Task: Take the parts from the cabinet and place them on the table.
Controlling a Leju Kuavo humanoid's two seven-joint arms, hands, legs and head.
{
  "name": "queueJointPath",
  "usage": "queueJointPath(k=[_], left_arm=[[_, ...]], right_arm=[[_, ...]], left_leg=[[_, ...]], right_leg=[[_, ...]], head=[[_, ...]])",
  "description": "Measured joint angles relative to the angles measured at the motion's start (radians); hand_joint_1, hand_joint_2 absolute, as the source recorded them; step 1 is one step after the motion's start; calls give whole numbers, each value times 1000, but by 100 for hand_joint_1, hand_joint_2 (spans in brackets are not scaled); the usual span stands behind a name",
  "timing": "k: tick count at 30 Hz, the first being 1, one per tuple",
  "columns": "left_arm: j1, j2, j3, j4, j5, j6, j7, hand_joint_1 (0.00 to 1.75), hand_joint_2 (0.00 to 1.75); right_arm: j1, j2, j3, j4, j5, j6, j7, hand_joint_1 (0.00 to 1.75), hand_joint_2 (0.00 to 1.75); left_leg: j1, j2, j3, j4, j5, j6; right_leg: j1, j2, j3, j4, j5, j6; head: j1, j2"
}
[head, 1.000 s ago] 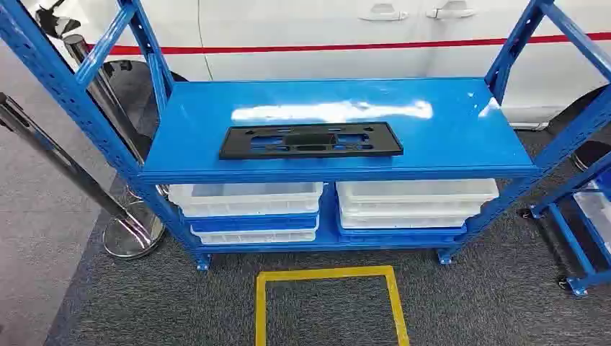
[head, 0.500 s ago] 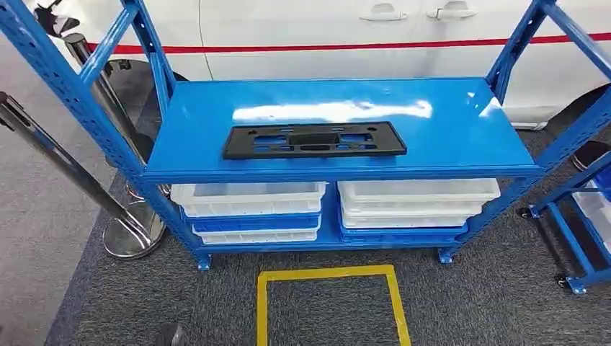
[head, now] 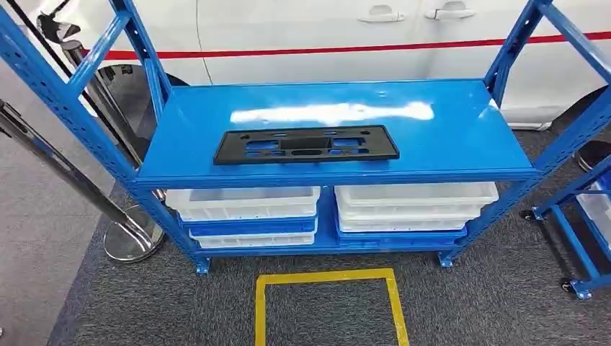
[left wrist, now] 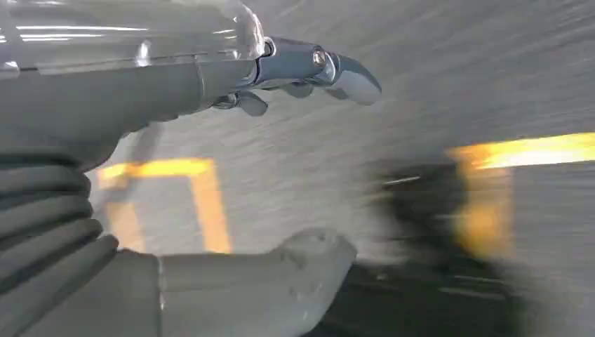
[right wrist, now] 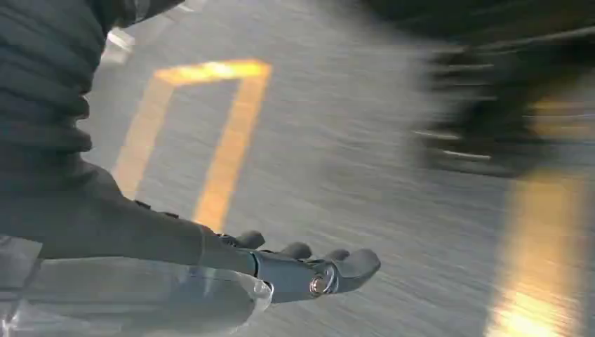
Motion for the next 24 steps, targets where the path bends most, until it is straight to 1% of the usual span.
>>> queueJointPath(k=[1,2,3,4,5,6,7,8,9,10,11,12,13,14,15,16,17,18,19,20,21,22,23,24], left_arm=[[28,-1,0,39,0,0,0,0,175],[50,0,0,74,0,0,0,0,175],[74,1,0,110,0,0,0,0,175],[96,3,0,139,0,0,0,0,175],[112,3,0,162,0,0,1,0,175],[124,3,0,173,0,0,1,0,175],[124,4,0,175,0,0,1,0,175],[113,5,0,172,0,0,0,0,175],[105,5,0,169,-2,0,-2,0,175],[96,5,7,176,-10,0,-3,0,175],[86,5,18,185,-22,-2,-11,0,175],[88,3,32,198,-40,-6,-12,0,175],[92,3,45,207,-60,-7,-14,0,175],[92,3,60,212,-82,-10,-17,0,175],[90,2,73,215,-101,-12,-23,0,175],[88,1,90,217,-124,-16,-30,0,175],[86,1,107,218,-145,-20,-36,0,175],[83,-1,126,220,-167,-22,-41,0,175],[81,-3,143,224,-192,-26,-47,0,175],[79,-5,158,225,-213,-28,-51,0,175],[76,-7,177,226,-236,-30,-55,0,175],[71,-10,196,227,-260,-33,-61,0,175],[65,-12,215,228,-286,-36,-67,0,175],[58,-14,231,228,-304,-39,-71,0,175]], right_arm=[[-30,0,0,-41,0,0,-1,0,175],[-56,0,0,-75,0,0,-1,0,175],[-78,0,0,-109,0,0,-1,0,175],[-96,-2,-1,-137,0,-1,-1,0,175],[-109,-3,-1,-156,0,-1,-1,0,175],[-115,-3,-1,-169,0,-1,0,0,175],[-113,-3,-1,-170,0,-1,-1,0,175],[-105,-3,-1,-167,0,-1,0,0,175],[-104,-2,-1,-163,0,0,0,0,175],[-104,-2,-7,-164,6,0,0,0,175],[-100,-2,-16,-169,15,0,-2,0,175],[-106,-2,-28,-178,28,1,-10,0,175],[-116,-2,-39,-182,43,1,-16,0,175],[-124,0,-49,-182,58,1,-23,0,175],[-128,-1,-61,-182,70,1,-29,0,175],[-131,-1,-76,-182,87,1,-34,0,175],[-136,0,-88,-181,102,1,-39,0,175],[-140,0,-100,-181,118,1,-46,0,175],[-142,0,-112,-179,135,1,-51,0,175],[-142,0,-124,-177,150,1,-56,0,175],[-142,0,-139,-173,168,1,-63,0,175],[-142,1,-154,-169,186,1,-67,0,175],[-142,1,-170,-165,205,0,-74,0,175],[-144,1,-182,-162,218,0,-80,0,175]], left_leg=[[0,2,-19,44,-29,-5],[2,2,-54,114,-68,-10],[3,2,-98,200,-107,-13],[3,3,-138,273,-132,-16],[4,3,-160,306,-131,-17],[4,3,-158,286,-103,-16],[4,4,-136,227,-59,-14],[4,5,-100,142,-8,-11],[4,10,-57,47,38,-5],[-2,14,-44,4,31,2],[-5,12,-47,1,36,8],[-6,14,-47,3,33,12],[-8,20,-45,3,31,16],[-7,21,-42,-4,36,24],[2,24,-32,-18,46,36],[0,23,-31,-21,49,42],[0,21,-33,-21,51,48],[-3,20,-33,-20,50,51],[-5,20,-33,-20,49,52],[-8,20,-33,-18,48,54],[-9,20,-32,-16,46,54],[-9,19,-31,-14,44,53],[-10,17,-28,-12,41,52],[-10,17,-26,-9,37,49]], right_leg=[[0,1,1,0,-2,-5],[0,1,0,0,-2,-6],[1,3,0,1,-3,-7],[2,6,-1,2,-4,-8],[2,10,0,2,-5,-9],[1,13,2,2,-6,-8],[1,13,5,2,-8,-8],[1,11,10,2,-10,-5],[0,-6,14,2,-13,-4],[6,-7,16,5,-18,1],[6,-7,14,5,-18,5],[6,-2,13,5,-17,8],[3,4,14,0,-15,14],[5,5,16,-5,-14,23],[3,1,19,4,-21,26],[3,-4,8,31,-41,28],[4,-5,-21,88,-79,27],[4,-5,-60,168,-121,29],[3,-6,-99,245,-151,31],[3,-6,-127,293,-158,32],[4,-7,-130,290,-138,32],[4,-7,-112,246,-100,29],[5,-8,-75,163,-49,25],[7,-8,-33,75,-5,19]], head=[[-1,0],[0,0],[0,0],[0,0],[0,0],[0,0],[0,0],[0,0],[0,0],[0,0],[0,0],[0,0],[0,0],[0,0],[0,0],[0,0],[0,0],[0,0],[0,0],[0,0],[0,0],[0,0],[0,0],[0,0]])
